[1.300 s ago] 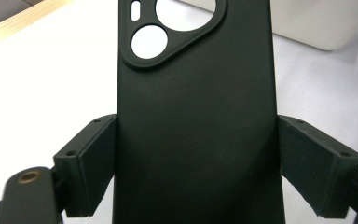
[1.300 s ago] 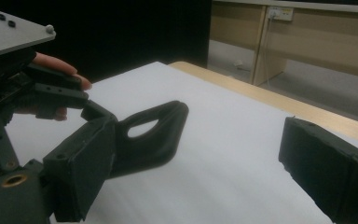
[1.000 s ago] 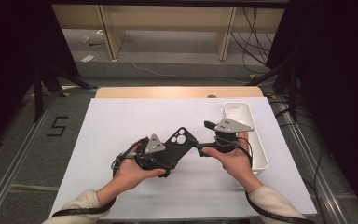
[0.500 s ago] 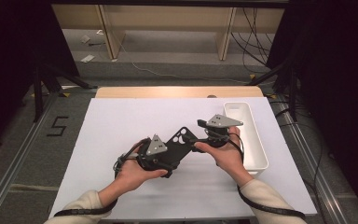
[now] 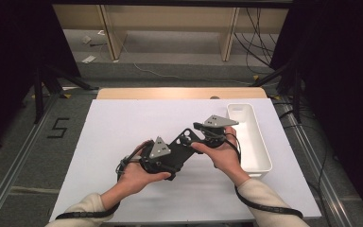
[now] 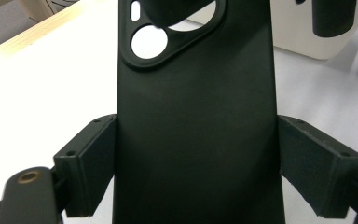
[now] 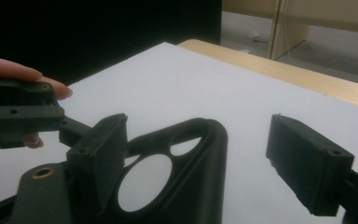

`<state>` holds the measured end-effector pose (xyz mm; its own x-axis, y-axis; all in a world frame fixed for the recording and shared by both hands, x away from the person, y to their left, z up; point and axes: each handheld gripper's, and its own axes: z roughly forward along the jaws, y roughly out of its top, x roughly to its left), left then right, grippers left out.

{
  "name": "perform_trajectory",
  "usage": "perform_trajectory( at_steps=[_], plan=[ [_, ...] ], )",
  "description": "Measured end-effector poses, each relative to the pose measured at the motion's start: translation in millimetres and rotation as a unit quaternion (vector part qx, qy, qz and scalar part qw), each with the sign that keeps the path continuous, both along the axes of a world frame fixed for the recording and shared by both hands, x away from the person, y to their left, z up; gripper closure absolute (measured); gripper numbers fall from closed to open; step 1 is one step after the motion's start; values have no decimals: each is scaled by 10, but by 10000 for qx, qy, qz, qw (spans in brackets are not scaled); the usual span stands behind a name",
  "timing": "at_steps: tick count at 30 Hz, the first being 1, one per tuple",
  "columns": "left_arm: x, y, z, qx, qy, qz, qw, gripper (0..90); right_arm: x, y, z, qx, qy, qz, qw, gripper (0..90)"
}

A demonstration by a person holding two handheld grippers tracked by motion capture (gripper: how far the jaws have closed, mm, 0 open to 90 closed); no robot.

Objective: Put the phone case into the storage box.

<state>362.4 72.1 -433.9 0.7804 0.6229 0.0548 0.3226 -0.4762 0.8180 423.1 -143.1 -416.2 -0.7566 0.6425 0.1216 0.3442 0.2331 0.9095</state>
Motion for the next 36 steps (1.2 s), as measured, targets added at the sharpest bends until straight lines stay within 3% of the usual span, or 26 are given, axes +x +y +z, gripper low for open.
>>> perform_trajectory(
  at_steps=[22,29,36],
  plan=[
    [-3,-10,8,-35,-40,-25,10000,161,33,33,-6,205,333,114,9992,489],
    [-2,-8,8,-25,-35,-33,10000,160,45,25,-1,257,459,118,9985,502],
    [-1,-9,-2,-11,-53,-30,10000,157,56,6,18,503,612,68,9968,569]
  ],
)
